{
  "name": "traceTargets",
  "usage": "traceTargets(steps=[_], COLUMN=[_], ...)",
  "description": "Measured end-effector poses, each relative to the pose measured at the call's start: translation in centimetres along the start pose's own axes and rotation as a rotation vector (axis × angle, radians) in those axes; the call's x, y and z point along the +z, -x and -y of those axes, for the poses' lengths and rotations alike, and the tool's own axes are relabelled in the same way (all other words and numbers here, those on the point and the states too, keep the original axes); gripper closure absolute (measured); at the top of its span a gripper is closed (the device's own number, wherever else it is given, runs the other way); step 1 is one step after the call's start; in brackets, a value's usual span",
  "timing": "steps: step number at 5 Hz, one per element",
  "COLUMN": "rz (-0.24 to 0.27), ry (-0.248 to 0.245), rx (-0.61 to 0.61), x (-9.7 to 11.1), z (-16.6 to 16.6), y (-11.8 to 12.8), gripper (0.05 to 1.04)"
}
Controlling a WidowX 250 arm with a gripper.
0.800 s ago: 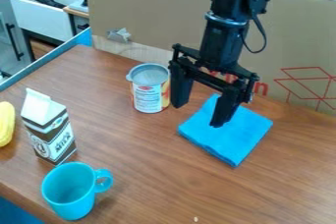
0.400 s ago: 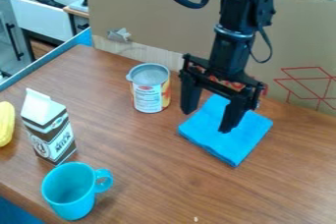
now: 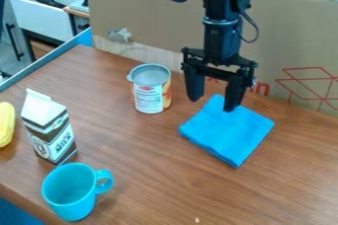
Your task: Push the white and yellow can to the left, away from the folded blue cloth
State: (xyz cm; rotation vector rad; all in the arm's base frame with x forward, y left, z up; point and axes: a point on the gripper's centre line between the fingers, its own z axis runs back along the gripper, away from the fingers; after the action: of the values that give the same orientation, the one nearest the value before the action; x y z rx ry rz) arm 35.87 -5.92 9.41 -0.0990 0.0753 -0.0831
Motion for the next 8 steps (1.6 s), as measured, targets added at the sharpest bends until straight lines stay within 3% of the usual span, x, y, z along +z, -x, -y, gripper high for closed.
traceTargets(steps=[1,2,3,4,5,6,7,8], rz=[-0.017,0.033,0.016,0.041,0.024,-0.007,-0.093,-0.136], ry=[-0.011,-0.04,-0.101,-0.089,-0.073,-0.056,-0.06,-0.133], rx=[0.002,-0.006,-0.018,0.005,0.048,0.087,0.131,0.177], x=[-1.4,-1.3,-1.5,-1.0,-1.2,-1.4,-3.0,-2.6], z=[-0.6,-1.0,-2.0,-3.9,-6.1,-7.5,-10.1,-12.9], y=[-0.9,-1.9,-3.3,-3.8,-4.1,-3.4,-2.4,-1.8], gripper=[0.083,0.083,0.083,0.083,0.083,0.083,0.083,0.083])
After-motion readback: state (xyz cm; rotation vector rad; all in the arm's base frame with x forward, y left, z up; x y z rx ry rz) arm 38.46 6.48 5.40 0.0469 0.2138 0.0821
